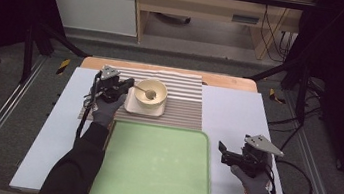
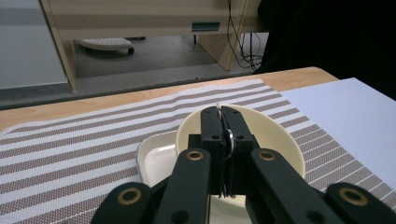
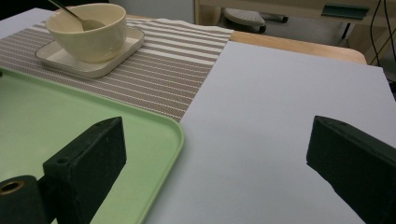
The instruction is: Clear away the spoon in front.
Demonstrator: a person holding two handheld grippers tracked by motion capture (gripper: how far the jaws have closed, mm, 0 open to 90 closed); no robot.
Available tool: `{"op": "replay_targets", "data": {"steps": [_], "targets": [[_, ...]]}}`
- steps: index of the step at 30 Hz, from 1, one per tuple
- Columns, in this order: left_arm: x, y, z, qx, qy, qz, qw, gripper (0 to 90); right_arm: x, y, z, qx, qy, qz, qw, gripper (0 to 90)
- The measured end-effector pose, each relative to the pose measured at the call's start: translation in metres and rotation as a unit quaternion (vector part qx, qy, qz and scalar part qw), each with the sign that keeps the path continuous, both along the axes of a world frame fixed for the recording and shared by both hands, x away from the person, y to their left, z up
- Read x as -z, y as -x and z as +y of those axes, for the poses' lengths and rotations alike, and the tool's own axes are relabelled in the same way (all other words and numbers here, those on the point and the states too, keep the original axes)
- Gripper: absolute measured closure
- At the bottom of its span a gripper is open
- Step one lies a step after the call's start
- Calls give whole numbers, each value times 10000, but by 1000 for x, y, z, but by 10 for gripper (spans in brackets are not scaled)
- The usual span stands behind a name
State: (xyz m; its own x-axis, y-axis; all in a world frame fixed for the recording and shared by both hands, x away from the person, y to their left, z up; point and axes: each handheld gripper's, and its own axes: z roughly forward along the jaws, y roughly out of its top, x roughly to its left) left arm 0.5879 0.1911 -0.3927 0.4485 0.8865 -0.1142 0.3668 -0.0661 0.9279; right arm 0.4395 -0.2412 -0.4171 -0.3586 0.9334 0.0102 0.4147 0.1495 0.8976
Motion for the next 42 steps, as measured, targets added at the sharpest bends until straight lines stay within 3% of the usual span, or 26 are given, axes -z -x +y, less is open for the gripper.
{"op": "replay_targets", "data": {"steps": [10,18,33,42], "targets": [[-19,5,-3,86,44,-188,9998,882,-1,1,0,-1,-37,18,10000,49],[-40,20,0,184,77,-389,9990,882,-1,1,1,-1,14,-14,10000,48],[-66,66,7,505,60,-561,9971,883,-2,1,2,8,63,-44,10000,47],[-61,97,13,701,-11,-490,9963,883,-1,2,2,8,89,-38,10000,45]]}}
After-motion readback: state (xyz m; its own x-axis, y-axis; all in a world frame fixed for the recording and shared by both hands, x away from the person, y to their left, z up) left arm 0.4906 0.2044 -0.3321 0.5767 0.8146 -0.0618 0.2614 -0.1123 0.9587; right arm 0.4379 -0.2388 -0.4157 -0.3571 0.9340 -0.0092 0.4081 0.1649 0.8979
